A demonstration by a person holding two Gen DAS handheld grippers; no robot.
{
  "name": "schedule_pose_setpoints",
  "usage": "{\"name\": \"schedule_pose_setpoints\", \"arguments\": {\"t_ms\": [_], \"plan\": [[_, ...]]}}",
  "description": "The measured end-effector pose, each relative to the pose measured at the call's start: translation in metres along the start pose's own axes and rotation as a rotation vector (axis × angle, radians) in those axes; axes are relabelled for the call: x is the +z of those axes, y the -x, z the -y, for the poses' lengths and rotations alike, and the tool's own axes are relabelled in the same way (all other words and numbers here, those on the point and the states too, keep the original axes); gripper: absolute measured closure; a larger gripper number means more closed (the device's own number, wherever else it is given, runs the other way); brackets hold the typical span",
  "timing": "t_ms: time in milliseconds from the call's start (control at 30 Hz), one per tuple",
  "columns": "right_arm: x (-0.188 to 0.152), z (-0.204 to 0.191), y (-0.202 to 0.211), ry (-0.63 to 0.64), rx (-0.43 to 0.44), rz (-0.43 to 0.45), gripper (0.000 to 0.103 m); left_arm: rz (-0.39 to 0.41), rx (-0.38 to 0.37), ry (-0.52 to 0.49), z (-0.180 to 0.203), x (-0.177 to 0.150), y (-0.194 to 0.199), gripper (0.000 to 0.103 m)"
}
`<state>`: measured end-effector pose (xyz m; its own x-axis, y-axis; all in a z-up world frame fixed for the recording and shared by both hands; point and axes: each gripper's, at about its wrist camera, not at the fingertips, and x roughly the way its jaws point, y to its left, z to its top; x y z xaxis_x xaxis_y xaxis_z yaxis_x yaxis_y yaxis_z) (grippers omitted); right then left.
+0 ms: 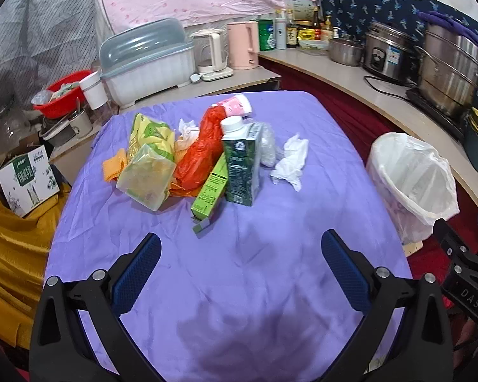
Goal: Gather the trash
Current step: 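Grasp the yellow-green snack bag with the left gripper while the right gripper grasps the white tissue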
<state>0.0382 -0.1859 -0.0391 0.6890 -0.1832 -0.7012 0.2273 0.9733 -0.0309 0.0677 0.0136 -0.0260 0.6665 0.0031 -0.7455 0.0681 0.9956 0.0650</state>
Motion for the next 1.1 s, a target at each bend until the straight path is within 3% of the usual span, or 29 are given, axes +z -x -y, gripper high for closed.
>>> {"name": "schedule_pose_setpoints", "arguments": {"t_ms": [667,967,1100], "plan": [[0.058,-0.103,-0.141,0.063,0.097,-0.021,0.008,-0.083,0.107,0.198,-0.111,0.032,-0.119,0.007],[0.07,-0.125,-0.193,0.043,0.122,-0.064,0.027,-0.095,0.088,0.243,-0.133,0.039,-0.147,0.007],[0.069,-0.133,-0.21,0.036,0.154,-0.1,0.041,-0.099,0.072,0.25,-0.137,0.04,-0.152,0.007]]}}
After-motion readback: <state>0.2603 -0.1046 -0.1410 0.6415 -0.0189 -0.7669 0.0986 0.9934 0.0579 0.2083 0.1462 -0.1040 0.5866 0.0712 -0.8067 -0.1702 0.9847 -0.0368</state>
